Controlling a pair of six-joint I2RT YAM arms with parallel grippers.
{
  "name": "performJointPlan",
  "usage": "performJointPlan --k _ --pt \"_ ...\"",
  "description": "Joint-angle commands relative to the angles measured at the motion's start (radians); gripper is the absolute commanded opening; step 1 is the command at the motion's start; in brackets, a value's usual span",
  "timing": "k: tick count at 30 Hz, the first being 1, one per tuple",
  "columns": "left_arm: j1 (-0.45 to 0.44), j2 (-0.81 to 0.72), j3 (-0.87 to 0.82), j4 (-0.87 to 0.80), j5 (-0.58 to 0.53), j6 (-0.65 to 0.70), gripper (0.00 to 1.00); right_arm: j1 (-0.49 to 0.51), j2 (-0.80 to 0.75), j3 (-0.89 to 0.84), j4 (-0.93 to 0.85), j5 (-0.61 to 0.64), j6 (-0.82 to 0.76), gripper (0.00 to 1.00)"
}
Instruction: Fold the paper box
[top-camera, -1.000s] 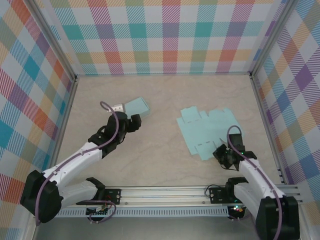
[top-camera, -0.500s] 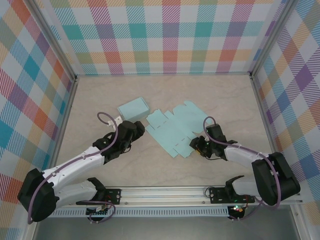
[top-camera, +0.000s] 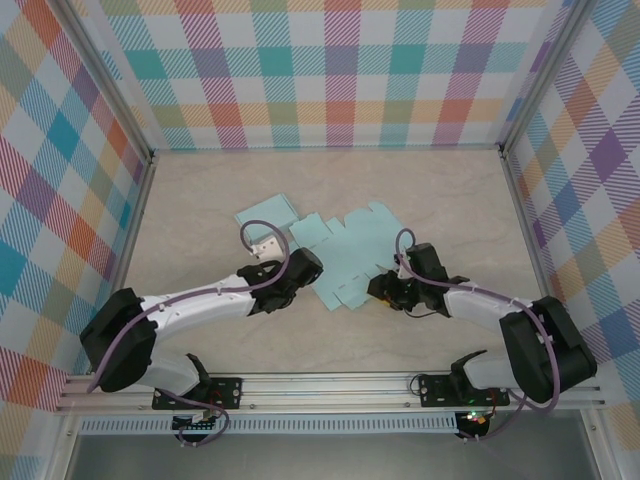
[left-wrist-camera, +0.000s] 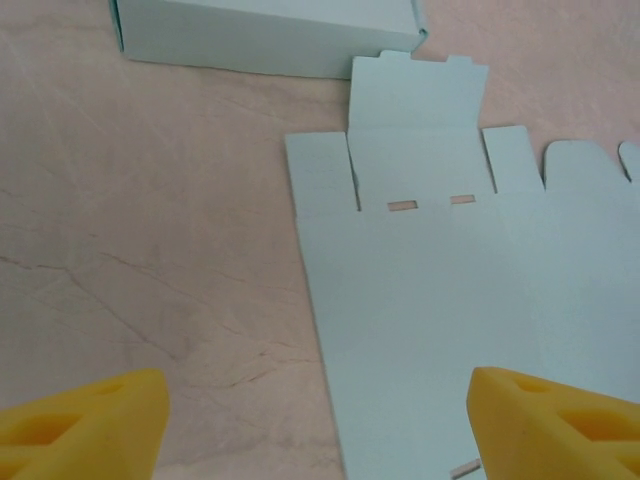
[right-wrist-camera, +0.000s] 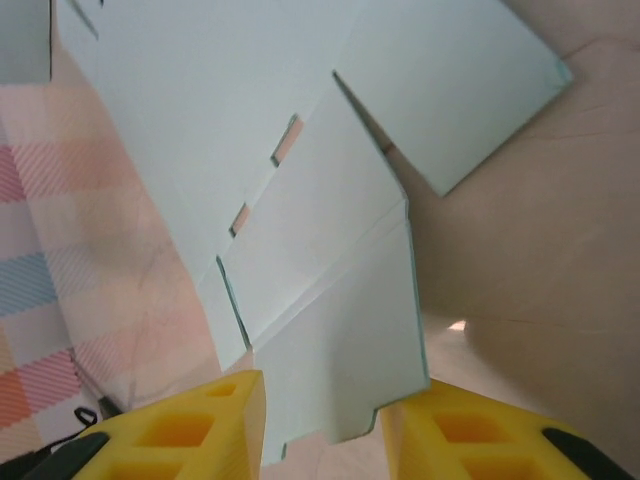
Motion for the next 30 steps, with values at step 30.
performJointPlan --k 30 --pt "-0.123 0.120 -0.150 0.258 0.161 -0.412 0.71 0.103 -0.066 0.188 -0.297 0.231 -0.270 0.39"
